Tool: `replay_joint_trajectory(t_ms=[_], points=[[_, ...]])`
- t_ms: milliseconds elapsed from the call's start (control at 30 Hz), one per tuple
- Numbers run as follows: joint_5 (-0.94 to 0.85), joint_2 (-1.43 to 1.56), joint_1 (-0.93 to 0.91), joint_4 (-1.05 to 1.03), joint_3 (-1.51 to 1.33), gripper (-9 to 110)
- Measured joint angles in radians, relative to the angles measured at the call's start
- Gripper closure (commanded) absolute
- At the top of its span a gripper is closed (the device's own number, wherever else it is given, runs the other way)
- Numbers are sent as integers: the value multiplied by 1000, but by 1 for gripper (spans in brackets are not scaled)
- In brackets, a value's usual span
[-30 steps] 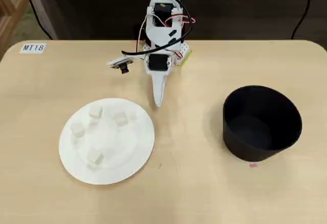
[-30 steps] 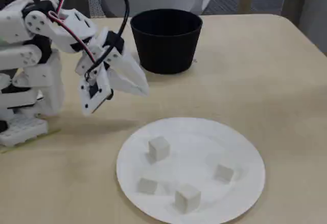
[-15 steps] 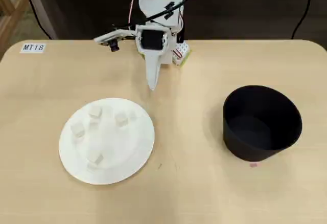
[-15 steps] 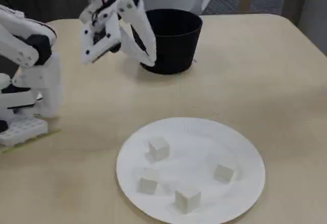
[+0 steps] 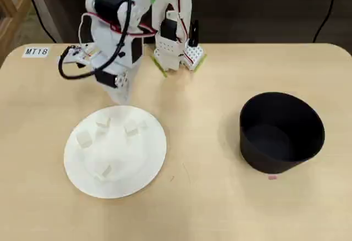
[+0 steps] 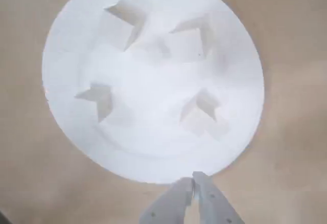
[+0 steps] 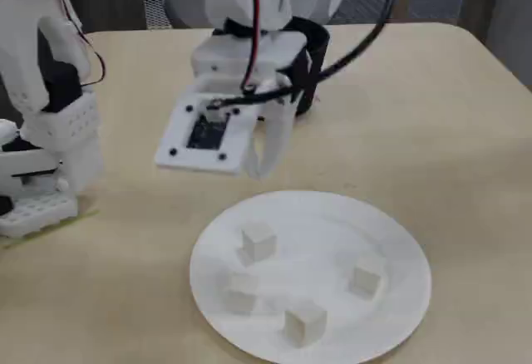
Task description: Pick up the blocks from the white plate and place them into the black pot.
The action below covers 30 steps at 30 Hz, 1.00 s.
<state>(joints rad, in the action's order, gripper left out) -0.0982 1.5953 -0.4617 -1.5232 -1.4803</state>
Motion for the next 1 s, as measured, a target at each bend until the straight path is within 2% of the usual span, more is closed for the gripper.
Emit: replay_joint_trajectory(t_ms=[267, 433, 600, 1000], points=[[26, -158, 0, 103, 107, 102], [43, -262, 0, 117, 213, 80], [60, -285, 0, 120, 229, 69], [86, -442, 0, 161, 311, 68]])
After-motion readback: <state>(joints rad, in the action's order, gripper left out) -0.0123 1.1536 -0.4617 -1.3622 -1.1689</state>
